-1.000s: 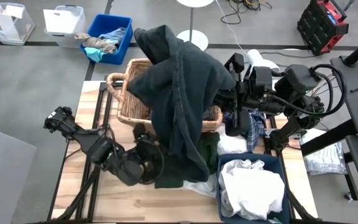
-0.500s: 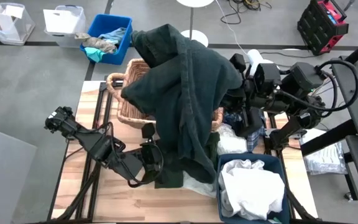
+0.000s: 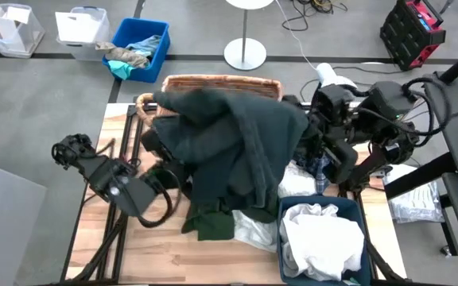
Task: Sort clothes
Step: Put the dark blue jeans into the brown laundry basket
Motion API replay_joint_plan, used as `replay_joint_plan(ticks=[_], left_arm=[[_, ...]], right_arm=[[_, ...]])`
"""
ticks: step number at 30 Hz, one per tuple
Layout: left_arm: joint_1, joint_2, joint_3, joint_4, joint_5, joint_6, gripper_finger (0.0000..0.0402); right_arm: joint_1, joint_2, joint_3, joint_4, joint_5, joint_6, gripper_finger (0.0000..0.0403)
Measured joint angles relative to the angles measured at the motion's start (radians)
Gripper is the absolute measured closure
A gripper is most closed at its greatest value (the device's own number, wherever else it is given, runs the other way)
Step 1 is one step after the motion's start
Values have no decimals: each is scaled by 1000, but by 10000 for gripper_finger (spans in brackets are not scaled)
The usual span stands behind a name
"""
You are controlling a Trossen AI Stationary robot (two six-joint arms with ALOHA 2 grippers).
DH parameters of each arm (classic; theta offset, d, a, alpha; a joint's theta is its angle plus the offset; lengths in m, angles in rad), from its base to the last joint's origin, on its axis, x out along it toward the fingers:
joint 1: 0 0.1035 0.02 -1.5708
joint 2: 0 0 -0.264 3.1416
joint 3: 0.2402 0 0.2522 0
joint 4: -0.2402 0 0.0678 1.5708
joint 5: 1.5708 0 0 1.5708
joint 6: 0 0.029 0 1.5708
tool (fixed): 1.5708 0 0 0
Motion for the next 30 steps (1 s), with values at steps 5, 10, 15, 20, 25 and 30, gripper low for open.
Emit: replay_joint_plan(ticks=[5, 10, 15, 20, 25, 30], left_arm=[[3, 1, 92, -5, -33, 150, 400], [32, 1, 186, 0, -51, 282, 401], [117, 1, 263, 0, -28, 336, 401], [257, -1, 300, -9, 124, 355, 401], [380, 0, 292, -48, 170, 339, 401], [511, 1, 257, -96, 307, 224, 392]], right_arm=[[0, 4, 0, -155, 8, 72, 350], [-11, 5, -1, -276, 139, 28, 350], [-57, 10, -1, -294, 210, -49, 350], [-134, 17, -1, -320, 231, -82, 350], [-219, 19, -1, -430, 288, -109, 350], [-320, 30, -2, -556, 310, -115, 350]])
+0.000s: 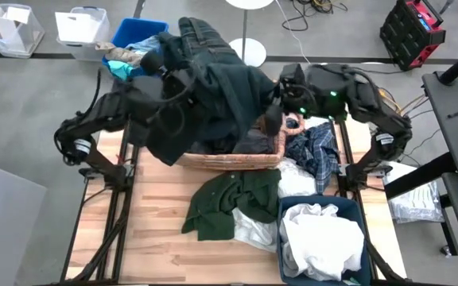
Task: Sort clothes
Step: Put the dark blue jeans into the brown laundry basket
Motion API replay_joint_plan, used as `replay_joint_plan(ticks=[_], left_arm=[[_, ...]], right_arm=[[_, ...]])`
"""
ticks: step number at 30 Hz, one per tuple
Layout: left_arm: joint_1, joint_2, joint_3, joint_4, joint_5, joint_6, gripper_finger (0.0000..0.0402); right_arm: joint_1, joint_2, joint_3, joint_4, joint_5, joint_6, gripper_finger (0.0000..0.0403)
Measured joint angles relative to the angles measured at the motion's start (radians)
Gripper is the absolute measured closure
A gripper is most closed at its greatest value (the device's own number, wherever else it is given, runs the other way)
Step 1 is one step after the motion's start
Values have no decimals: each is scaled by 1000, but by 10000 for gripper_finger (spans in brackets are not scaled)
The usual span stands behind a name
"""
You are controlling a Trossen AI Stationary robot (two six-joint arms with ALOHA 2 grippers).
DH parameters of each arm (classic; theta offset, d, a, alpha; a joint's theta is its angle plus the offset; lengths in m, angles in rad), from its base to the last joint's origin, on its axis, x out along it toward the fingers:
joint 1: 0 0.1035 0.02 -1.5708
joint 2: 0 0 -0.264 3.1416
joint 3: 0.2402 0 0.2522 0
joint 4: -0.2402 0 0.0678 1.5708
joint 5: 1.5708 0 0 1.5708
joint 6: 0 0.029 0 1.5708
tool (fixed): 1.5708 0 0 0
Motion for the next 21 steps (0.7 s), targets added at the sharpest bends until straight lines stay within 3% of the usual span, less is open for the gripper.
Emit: replay_joint_plan(ticks=[9, 13, 15, 21], left_arm=[[208, 1, -161, -18, 130, -105, 389], [262, 2, -209, -62, 304, -194, 383], [277, 8, -220, -94, 364, -234, 372], [289, 37, -172, -302, 391, -200, 324]], right_arm=[[-157, 51, -2, -174, 2, -44, 350], [-199, 68, -3, -278, 1, -55, 350], [-211, 79, -3, -311, -1, -58, 350], [-236, 116, -4, -401, 3, -73, 350]])
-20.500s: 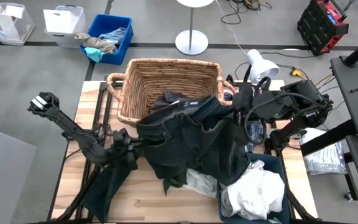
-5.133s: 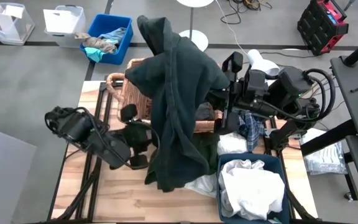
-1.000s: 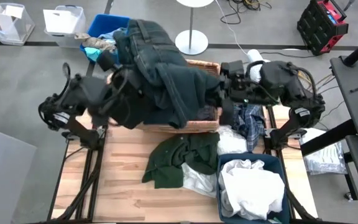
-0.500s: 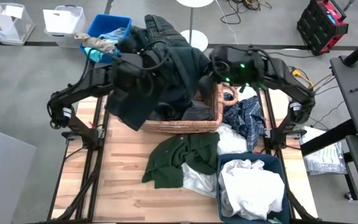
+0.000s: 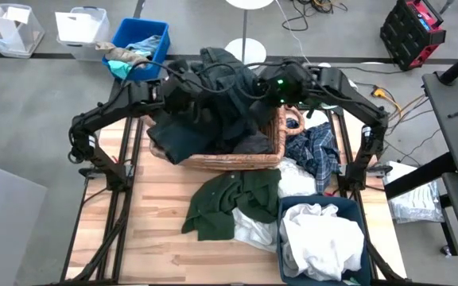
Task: Sort clothes
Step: Put the dark blue jeans into the brown laundry basket
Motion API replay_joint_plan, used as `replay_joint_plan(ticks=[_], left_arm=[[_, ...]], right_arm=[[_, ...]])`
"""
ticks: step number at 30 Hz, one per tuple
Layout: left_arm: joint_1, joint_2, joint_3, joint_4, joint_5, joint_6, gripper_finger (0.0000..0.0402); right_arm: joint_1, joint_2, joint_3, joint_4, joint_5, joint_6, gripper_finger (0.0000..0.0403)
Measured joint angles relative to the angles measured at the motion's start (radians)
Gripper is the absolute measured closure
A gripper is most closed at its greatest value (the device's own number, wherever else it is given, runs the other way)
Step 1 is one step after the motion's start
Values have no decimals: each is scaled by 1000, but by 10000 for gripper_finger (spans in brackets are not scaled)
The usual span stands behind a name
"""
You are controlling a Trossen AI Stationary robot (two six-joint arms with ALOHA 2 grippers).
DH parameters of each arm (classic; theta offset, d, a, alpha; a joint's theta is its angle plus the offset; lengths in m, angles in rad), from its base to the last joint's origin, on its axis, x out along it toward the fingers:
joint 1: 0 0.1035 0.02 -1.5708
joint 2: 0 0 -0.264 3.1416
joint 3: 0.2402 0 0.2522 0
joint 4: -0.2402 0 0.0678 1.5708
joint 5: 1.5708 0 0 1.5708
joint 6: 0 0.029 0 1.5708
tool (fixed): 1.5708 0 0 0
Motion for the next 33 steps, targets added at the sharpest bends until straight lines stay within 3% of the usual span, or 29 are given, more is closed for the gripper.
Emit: replay_joint_plan(ticks=[4, 10, 13, 17, 20, 33], left_arm=[[0, 2, 73, -133, -60, 8, 299], [0, -4, 195, -194, -64, -30, 286], [-1, -9, 268, -209, -8, -79, 286], [-4, -8, 352, -211, 142, -162, 286], [-11, -41, 332, -165, 181, -211, 286], [-95, -85, 327, -156, 180, -284, 286]], right_arm=[[-10, 39, -2, -81, 2, -17, 350], [-14, 115, -1, -122, 2, -64, 350], [-16, 165, 0, -157, -3, -76, 350], [-18, 226, 0, -163, -8, -98, 350], [-20, 267, 1, -163, -20, -111, 350], [-43, 409, 3, -161, -141, -113, 350]])
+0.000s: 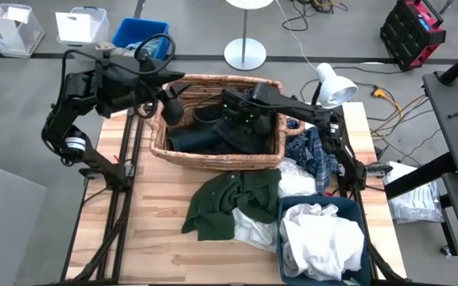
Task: Sort clothes
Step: Put the dark blue jeans into the brown laundry basket
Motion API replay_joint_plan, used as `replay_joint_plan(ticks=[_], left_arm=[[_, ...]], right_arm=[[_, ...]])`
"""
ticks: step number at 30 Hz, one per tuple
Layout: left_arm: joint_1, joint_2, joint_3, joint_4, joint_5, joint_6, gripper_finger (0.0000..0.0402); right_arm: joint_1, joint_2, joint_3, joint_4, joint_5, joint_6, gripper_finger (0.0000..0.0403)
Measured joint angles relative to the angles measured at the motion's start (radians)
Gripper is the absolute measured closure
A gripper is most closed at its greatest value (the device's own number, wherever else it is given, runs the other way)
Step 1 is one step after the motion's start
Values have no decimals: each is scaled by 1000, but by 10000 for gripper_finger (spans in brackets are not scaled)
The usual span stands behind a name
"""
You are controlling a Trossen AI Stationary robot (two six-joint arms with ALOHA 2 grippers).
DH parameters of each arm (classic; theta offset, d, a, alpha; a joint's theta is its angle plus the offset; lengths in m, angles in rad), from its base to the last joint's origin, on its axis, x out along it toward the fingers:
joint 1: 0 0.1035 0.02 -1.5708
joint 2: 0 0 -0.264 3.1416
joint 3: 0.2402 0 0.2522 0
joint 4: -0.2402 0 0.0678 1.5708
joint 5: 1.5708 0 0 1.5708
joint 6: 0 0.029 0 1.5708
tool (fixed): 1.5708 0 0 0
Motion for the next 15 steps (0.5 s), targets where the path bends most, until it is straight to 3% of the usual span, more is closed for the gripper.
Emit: replay_joint_plan(ticks=[4, 15], left_arm=[[-11, -1, 0, 0, 0, -11, 286], [-21, -1, 0, 1, -1, -17, 286]], right_arm=[[-7, 32, 0, 2, -63, -29, 350], [-9, 116, 2, -14, -95, -104, 350]])
